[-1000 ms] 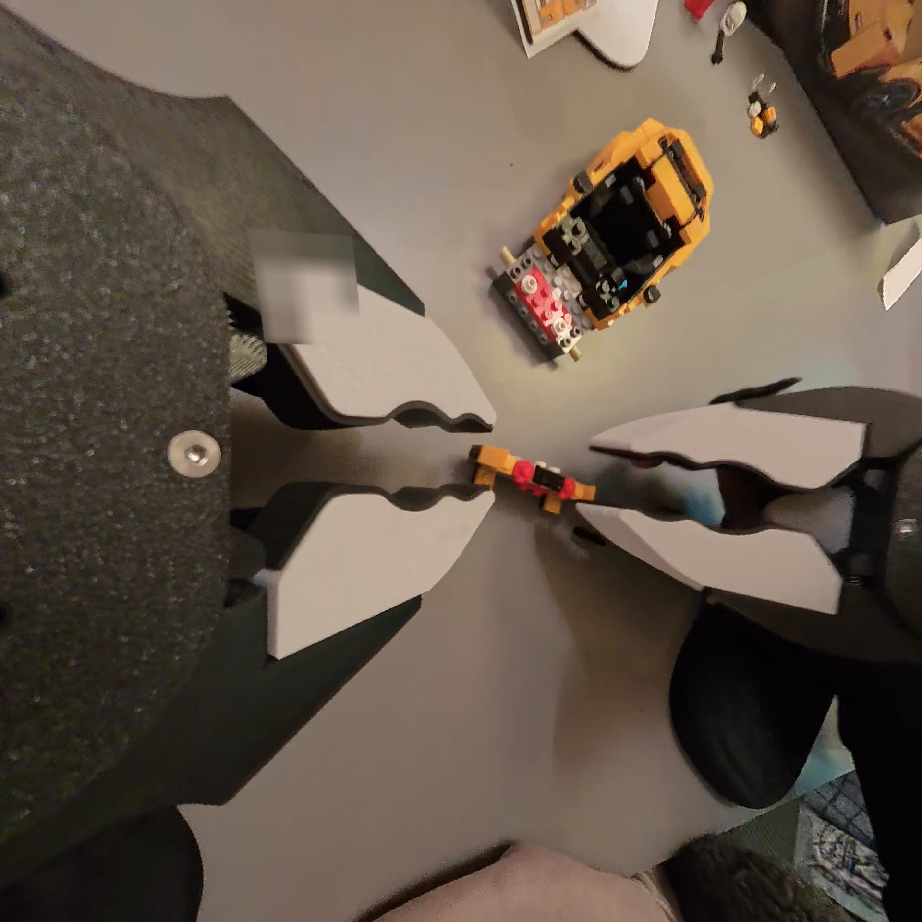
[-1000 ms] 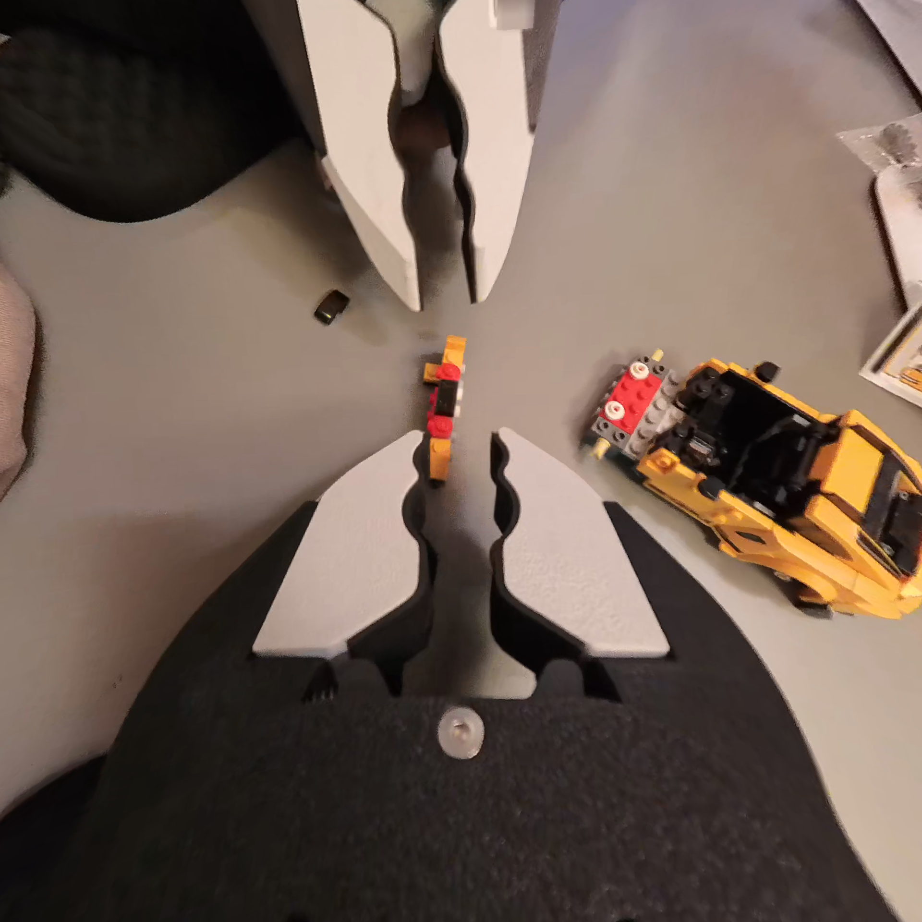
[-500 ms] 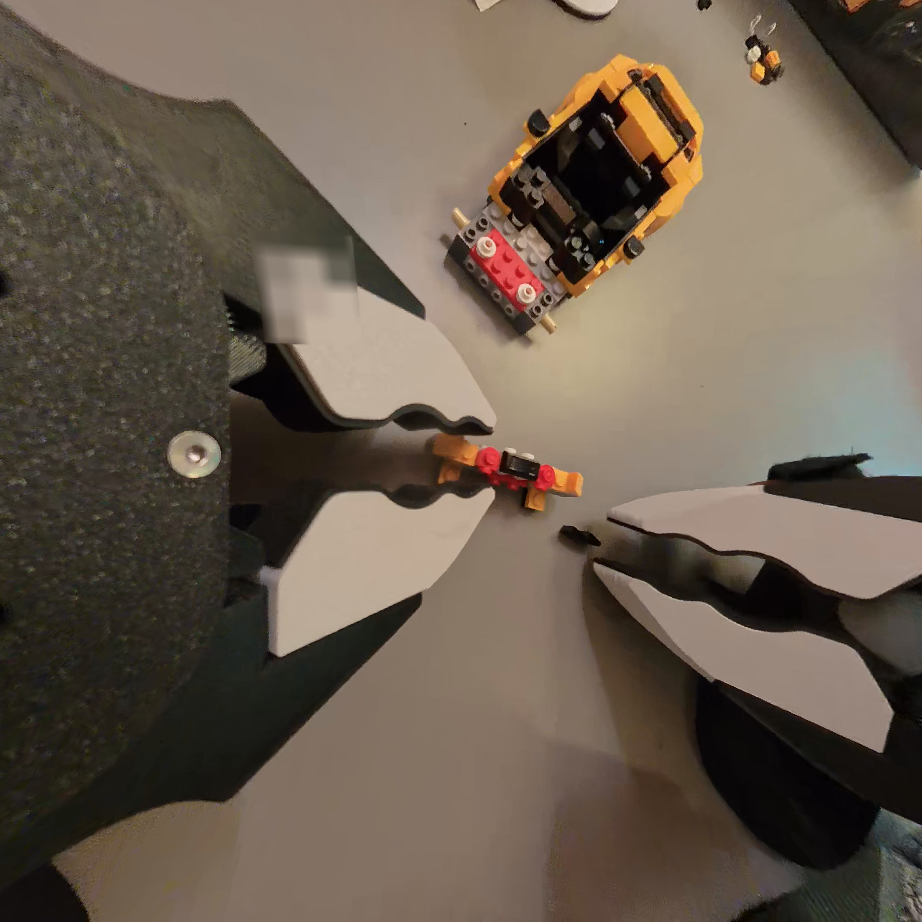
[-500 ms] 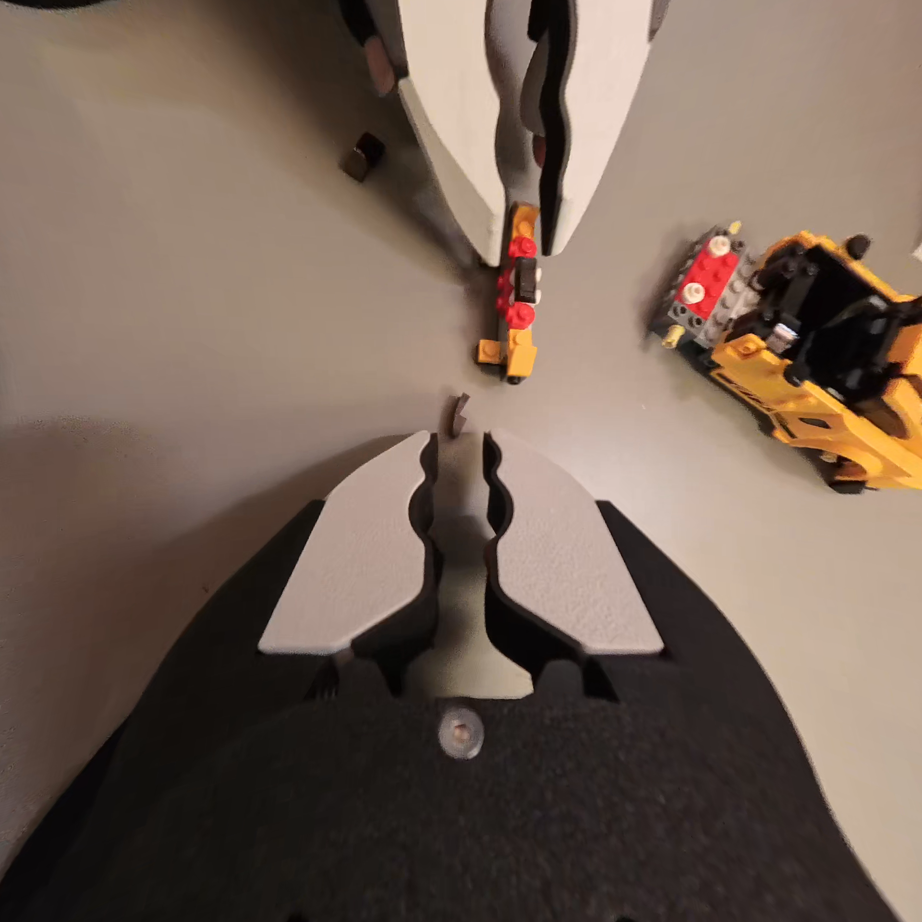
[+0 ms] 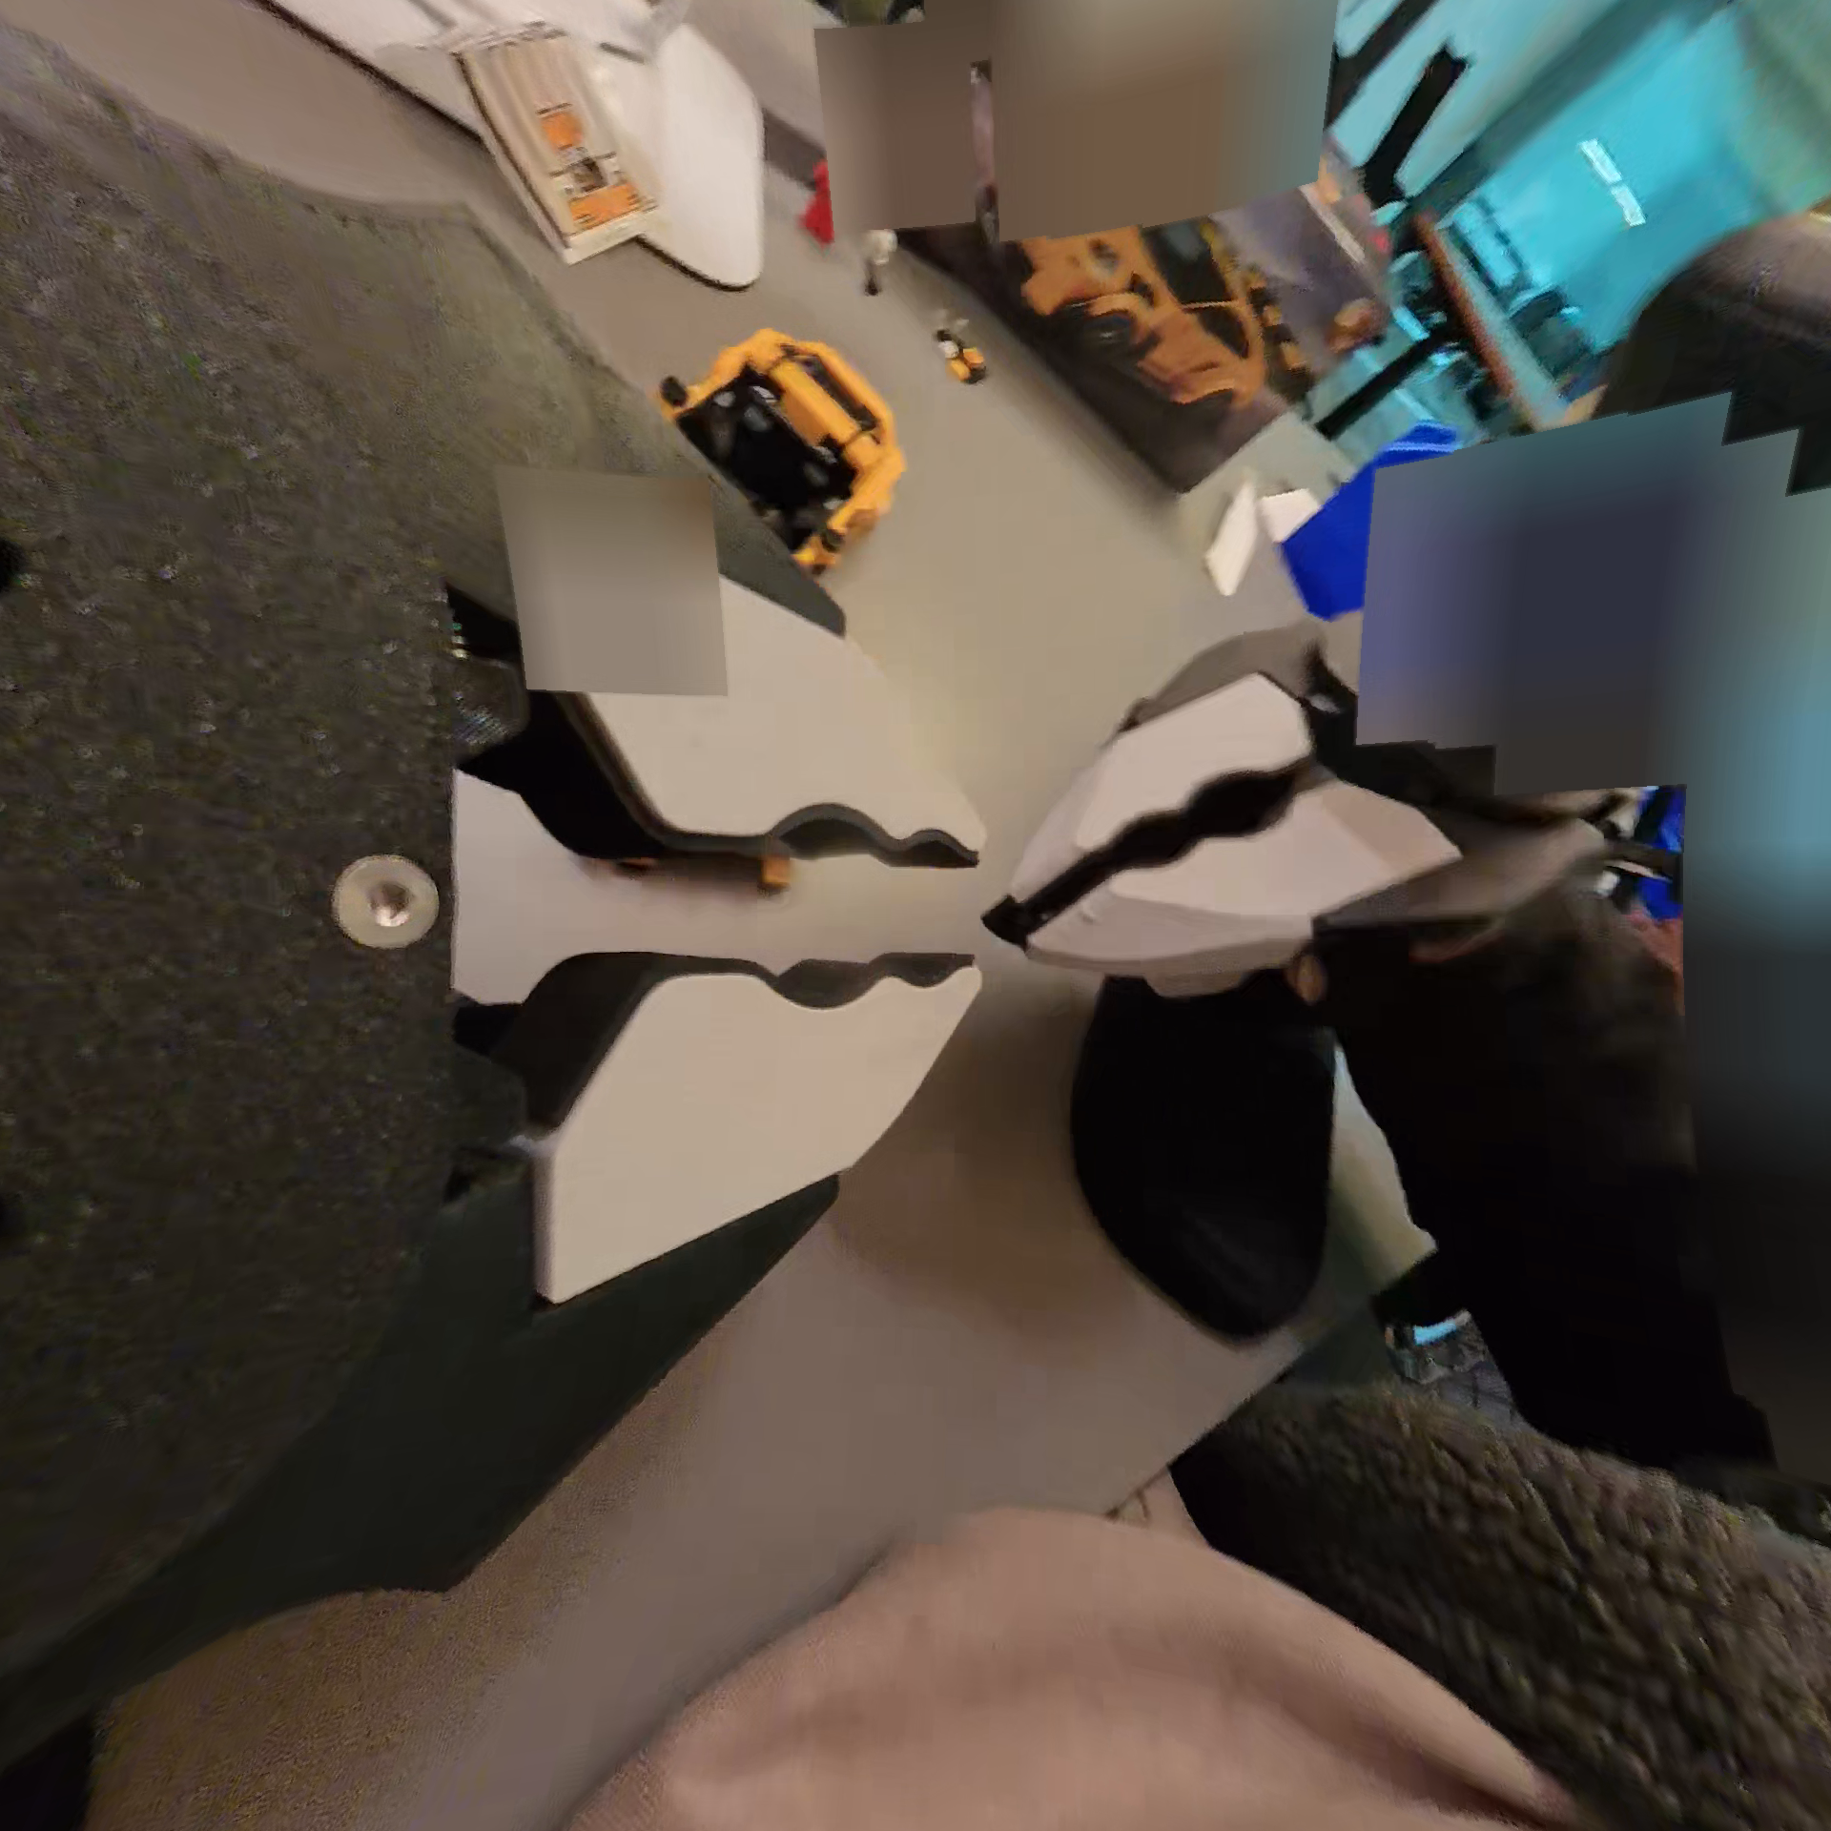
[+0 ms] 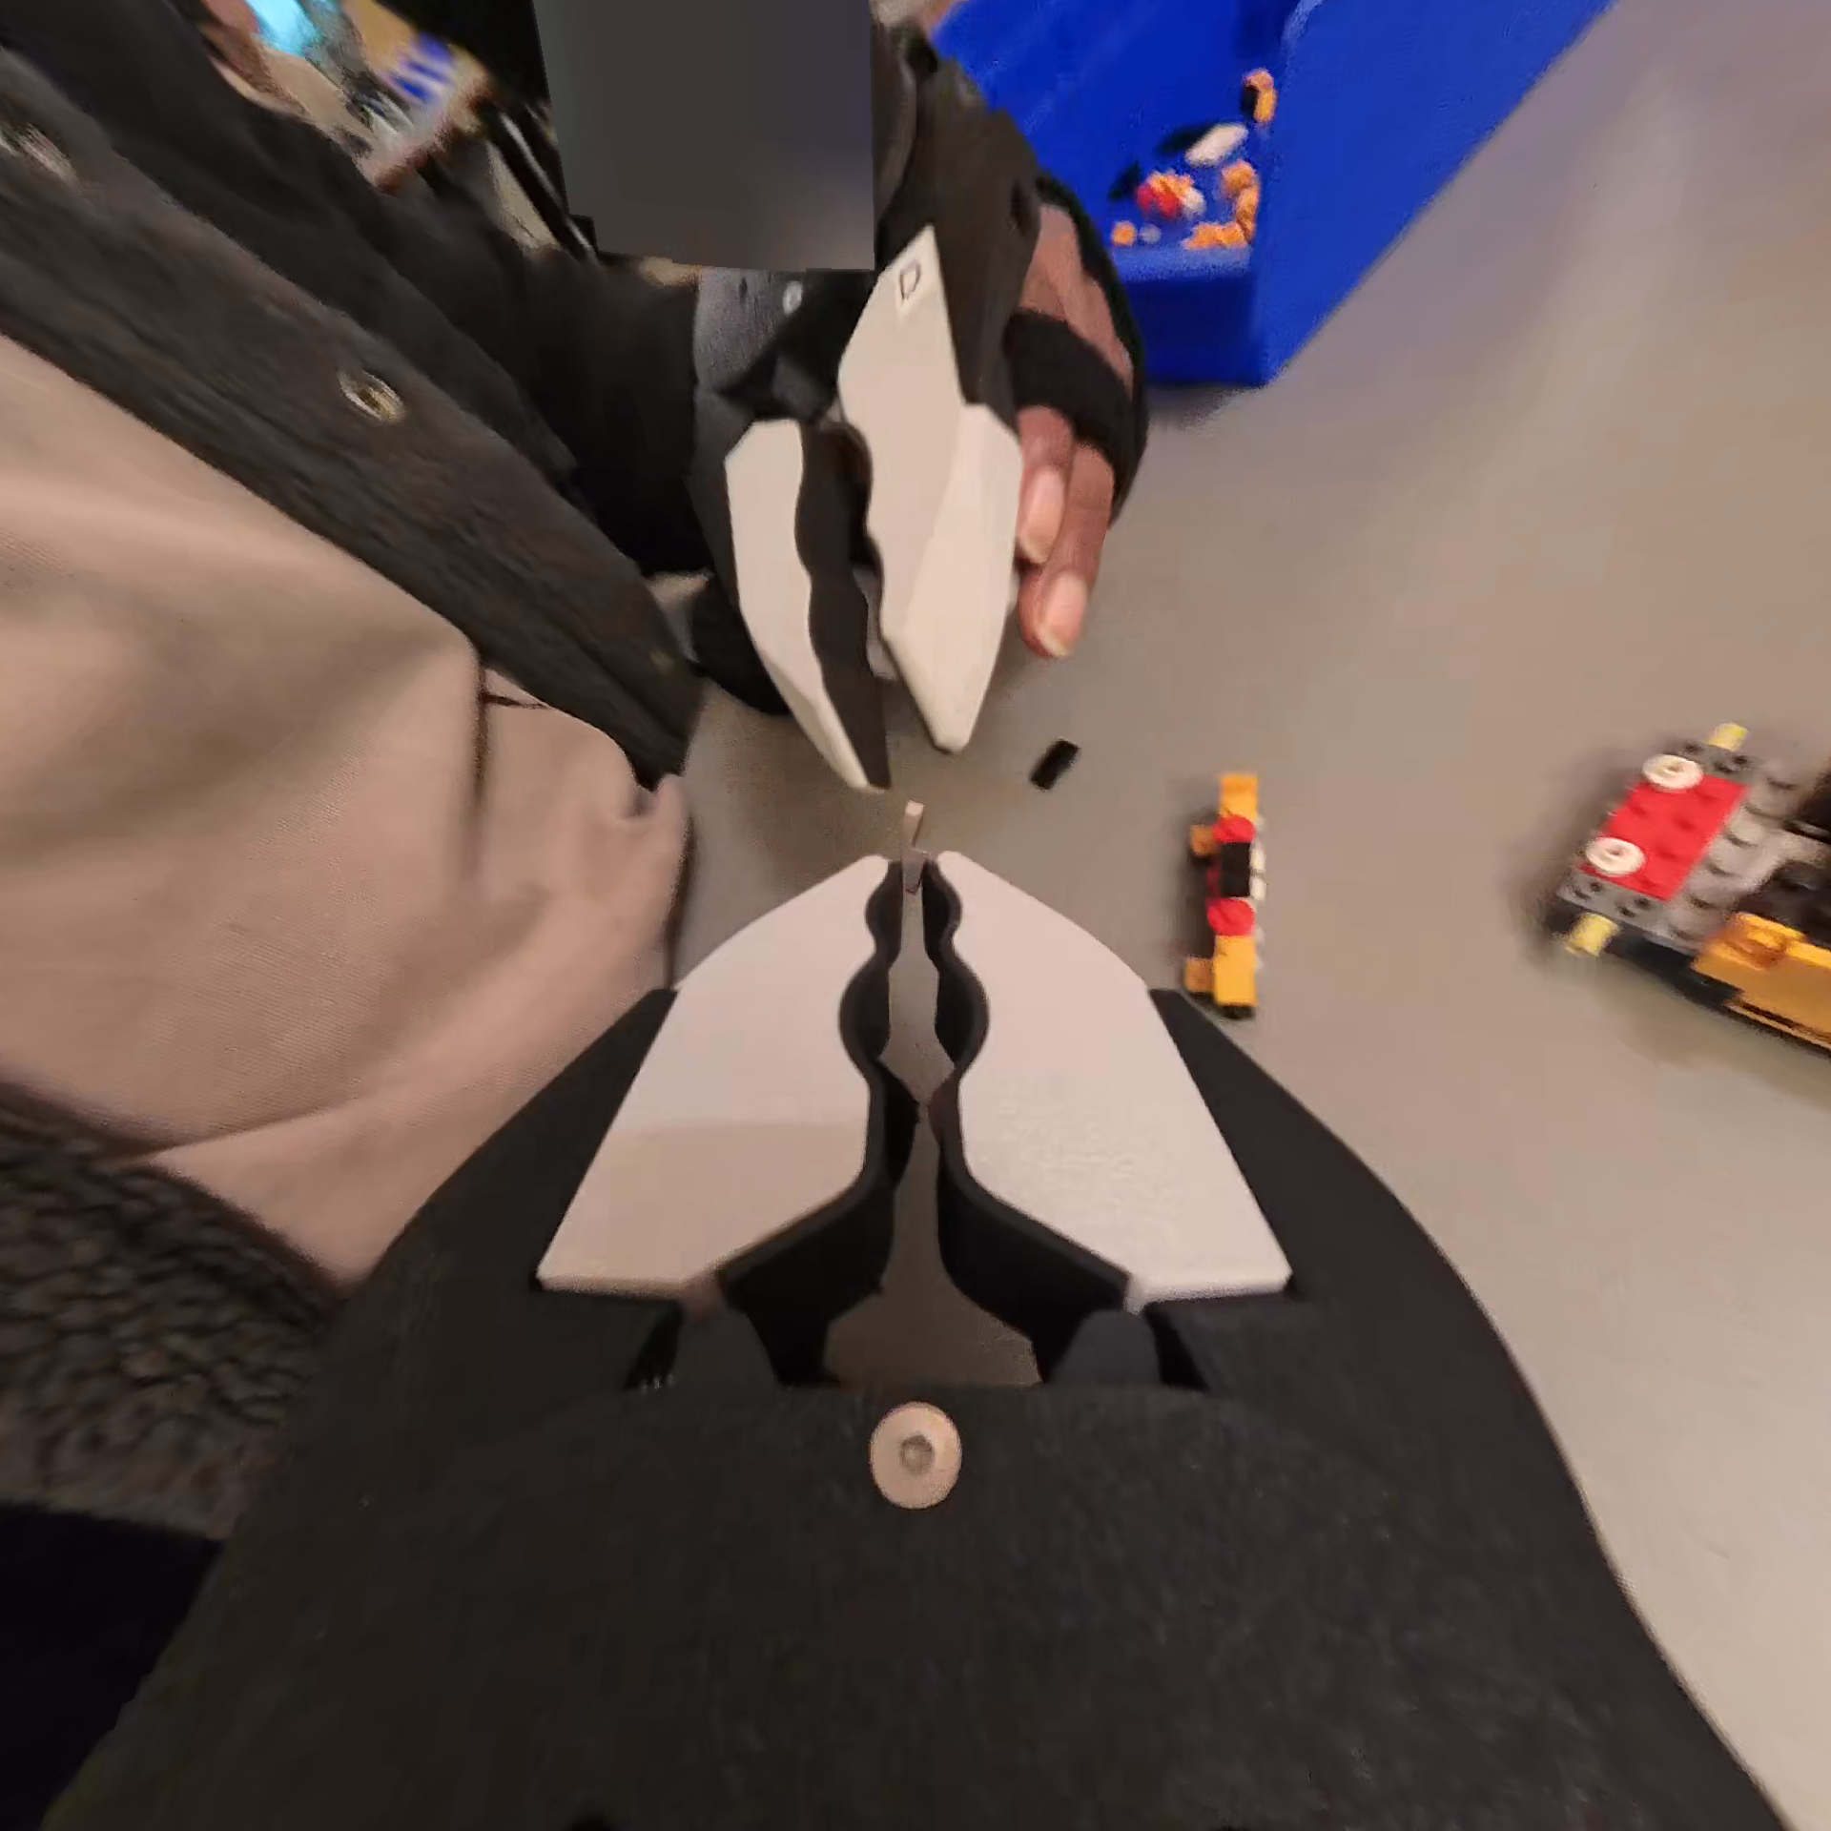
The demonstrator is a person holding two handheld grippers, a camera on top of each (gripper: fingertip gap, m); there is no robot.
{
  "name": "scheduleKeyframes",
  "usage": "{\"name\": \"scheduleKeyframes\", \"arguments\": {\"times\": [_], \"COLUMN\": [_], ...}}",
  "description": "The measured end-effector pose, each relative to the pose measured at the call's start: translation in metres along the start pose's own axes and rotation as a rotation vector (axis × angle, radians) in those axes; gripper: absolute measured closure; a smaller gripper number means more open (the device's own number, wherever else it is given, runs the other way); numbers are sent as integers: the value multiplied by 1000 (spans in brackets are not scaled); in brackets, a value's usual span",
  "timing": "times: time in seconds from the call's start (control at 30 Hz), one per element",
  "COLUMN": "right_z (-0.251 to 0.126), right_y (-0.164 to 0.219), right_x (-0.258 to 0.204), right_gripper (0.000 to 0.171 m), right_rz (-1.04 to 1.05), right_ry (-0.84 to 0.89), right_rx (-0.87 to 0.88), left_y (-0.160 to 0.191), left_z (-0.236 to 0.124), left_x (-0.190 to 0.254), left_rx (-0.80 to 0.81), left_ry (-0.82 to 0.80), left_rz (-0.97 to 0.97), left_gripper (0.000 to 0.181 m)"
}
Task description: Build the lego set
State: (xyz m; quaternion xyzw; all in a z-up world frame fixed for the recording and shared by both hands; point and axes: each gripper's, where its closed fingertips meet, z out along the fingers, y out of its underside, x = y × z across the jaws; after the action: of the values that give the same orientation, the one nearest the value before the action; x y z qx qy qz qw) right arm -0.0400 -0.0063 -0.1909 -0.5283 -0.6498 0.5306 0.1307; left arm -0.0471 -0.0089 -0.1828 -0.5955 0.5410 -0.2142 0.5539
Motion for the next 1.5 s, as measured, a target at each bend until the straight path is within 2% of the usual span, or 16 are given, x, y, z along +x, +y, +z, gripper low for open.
{"name": "scheduleKeyframes", "arguments": {"times": [0.33, 0.5, 0.73, 0.87, 1.03, 1.23, 1.37, 1.5], "right_z": [10, 11, 11, 10, 8, -2, -3, 5], "right_y": [-5, -6, -2, -2, -7, -18, -17, -12], "right_x": [-24, -29, -31, -31, -24, -3, 5, 4], "right_gripper": [168, 168, 168, 168, 166, 159, 155, 156], "right_rz": [96, 137, 163, 167, 116, -63, -217, -304], "right_ry": [-201, -272, -310, -300, -190, 101, 288, 340], "right_rx": [17, 19, 3, 12, 57, 108, 45, -26], "left_y": [-18, -18, -15, -16, -16, 0, 6, 9], "left_z": [1, 0, 2, 3, 1, -2, -2, -1], "left_x": [17, 23, 26, 26, 18, -6, -9, -7], "left_rx": [47, 38, 10, 9, 31, 28, 26, 16], "left_ry": [13, 35, 26, 22, 32, 18, 43, 57], "left_rz": [137, 175, 229, 188, 36, -262, -363, -388], "left_gripper": [174, 169, 173, 173, 173, 173, 173, 173]}}
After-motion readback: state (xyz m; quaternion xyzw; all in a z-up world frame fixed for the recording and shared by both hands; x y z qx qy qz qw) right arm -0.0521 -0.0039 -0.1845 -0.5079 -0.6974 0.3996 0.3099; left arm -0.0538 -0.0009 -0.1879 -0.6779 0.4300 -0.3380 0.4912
